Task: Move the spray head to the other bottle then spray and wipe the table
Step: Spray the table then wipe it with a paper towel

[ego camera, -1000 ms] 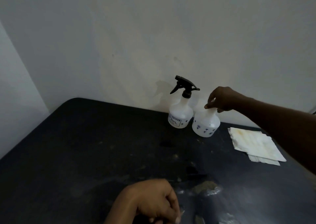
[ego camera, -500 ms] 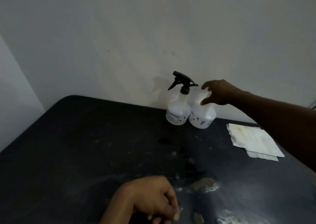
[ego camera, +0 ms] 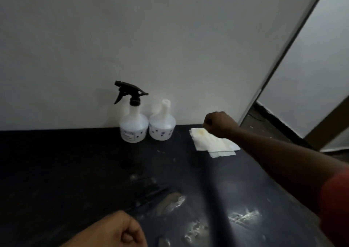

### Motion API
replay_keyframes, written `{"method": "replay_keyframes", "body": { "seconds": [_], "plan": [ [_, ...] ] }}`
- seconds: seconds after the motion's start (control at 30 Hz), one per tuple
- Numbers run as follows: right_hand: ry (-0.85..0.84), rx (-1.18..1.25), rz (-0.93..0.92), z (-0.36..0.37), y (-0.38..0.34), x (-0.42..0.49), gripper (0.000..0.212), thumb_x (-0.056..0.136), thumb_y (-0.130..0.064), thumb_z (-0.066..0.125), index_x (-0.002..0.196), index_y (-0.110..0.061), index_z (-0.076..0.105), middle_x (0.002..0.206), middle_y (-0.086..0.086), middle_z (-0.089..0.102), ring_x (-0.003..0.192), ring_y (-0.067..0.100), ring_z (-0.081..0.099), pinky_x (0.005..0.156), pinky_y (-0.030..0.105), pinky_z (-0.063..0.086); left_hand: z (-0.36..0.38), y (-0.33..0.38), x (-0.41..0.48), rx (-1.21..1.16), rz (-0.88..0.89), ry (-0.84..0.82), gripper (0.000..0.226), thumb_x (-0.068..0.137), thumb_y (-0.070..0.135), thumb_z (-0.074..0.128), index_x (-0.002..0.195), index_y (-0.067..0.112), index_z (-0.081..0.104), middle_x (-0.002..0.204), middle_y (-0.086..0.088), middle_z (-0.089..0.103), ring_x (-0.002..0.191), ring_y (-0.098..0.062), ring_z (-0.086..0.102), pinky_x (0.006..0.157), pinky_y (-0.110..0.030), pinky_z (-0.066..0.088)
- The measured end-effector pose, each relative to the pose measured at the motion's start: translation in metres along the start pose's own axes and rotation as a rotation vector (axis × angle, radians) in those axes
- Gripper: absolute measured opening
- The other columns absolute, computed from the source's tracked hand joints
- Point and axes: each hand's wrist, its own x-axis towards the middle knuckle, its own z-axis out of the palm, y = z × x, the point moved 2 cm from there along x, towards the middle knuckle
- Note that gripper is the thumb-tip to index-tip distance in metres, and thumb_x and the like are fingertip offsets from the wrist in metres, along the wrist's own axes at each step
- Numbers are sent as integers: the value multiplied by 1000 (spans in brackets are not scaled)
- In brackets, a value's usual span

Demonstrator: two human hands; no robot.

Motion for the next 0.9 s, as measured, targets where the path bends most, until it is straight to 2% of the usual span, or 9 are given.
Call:
{"method": "replay_keyframes", "body": {
  "seconds": [0.03, 0.1, 0.2, 0.3, 0.4, 0.53, 0.63, 0.77, 0.9],
  "plan": [
    [-21, -2, 6, 10, 3, -2, 18, 87, -32, 61, 85, -16, 69, 90, 9, 73, 83, 28, 66, 67, 30, 50, 0, 3, 2, -30, 66, 104, 20, 80, 39, 75, 86, 21, 78, 84, -5, 80, 64, -3, 69, 60, -13, 49],
    [-51, -26, 8, 24, 10, -5, 19, 86, -32, 59, 84, -16, 68, 90, 9, 72, 83, 29, 66, 66, 31, 51, 5, 20, 12, -188, 216, 368, 11, 80, 37, 77, 81, 26, 75, 71, -10, 76, 52, -11, 64, 44, -18, 46],
    [-58, -70, 4, 43, 17, -9, 22, 83, -31, 58, 84, -12, 70, 89, 8, 73, 82, 29, 66, 62, 27, 45, 15, 52, 31, -576, 470, 678, 7, 79, 23, 72, 84, 25, 77, 81, -14, 76, 60, -13, 67, 44, -20, 49],
    [-54, -69, 22, 53, 28, -9, 23, 83, -31, 58, 83, -12, 69, 92, 10, 73, 88, 31, 66, 66, 30, 46, 25, 84, 52, -934, 628, 614, 26, 77, 41, 70, 94, 22, 75, 100, -11, 76, 85, -16, 72, 58, -26, 56],
    [-53, 51, 62, 59, 38, -6, 29, 84, -38, 63, 82, -10, 70, 93, 9, 73, 92, 29, 65, 67, 27, 41, 33, 103, 72, -1135, 644, 499, 51, 75, 56, 60, 106, 17, 69, 112, -12, 73, 99, -21, 71, 69, -31, 58],
    [-15, 85, 32, 67, 37, -9, 40, 79, -55, 65, 85, -17, 71, 94, 5, 72, 91, 23, 64, 67, 25, 36, 41, 110, 91, -1177, 625, 483, 55, 81, 61, 50, 108, 17, 69, 116, -13, 72, 106, -24, 69, 76, -37, 55],
    [36, 97, -31, 68, 36, -16, 42, 75, -59, 68, 91, -21, 74, 94, 4, 70, 90, 21, 63, 68, 25, 37, 38, 108, 95, -1195, 625, 495, 56, 84, 62, 45, 107, 18, 71, 118, -14, 71, 108, -25, 68, 75, -36, 57],
    [25, 115, -123, 69, 34, -20, 27, 84, -41, 66, 96, -19, 76, 99, 9, 67, 91, 24, 63, 74, 31, 49, 35, 105, 98, -1202, 625, 511, 57, 87, 64, 41, 104, 20, 73, 118, -14, 71, 109, -25, 68, 75, -36, 56],
    [68, 134, -154, 65, 32, -21, 21, 87, -35, 63, 96, -20, 76, 98, 8, 68, 86, 24, 64, 72, 31, 49, 31, 105, 99, -1193, 629, 516, 59, 87, 65, 39, 104, 20, 73, 119, -14, 71, 110, -25, 68, 76, -36, 57]
  ]
}}
